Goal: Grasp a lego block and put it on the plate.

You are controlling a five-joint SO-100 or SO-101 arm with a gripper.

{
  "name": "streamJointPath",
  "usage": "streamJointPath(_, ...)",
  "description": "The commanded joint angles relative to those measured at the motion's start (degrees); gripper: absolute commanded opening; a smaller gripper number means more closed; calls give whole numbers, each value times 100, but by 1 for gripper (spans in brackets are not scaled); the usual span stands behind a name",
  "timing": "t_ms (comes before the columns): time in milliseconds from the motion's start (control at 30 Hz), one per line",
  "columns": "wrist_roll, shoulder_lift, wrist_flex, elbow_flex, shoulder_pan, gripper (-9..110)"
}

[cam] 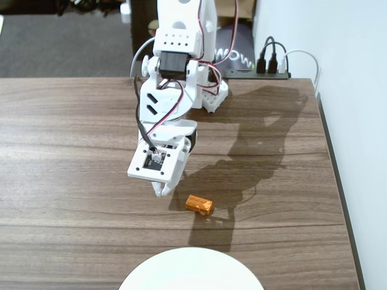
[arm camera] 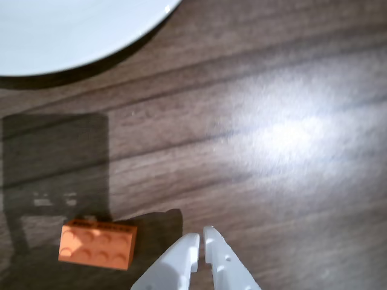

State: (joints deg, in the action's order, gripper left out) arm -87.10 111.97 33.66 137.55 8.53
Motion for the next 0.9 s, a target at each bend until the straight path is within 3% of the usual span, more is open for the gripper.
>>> streamJointPath(0, -105, -9, -176, -149, -79, 1)
streamJointPath(400, -914, -299, -1072, 396, -387, 1)
streamJointPath(867, -1002, -246, -1521, 1011, -703, 1)
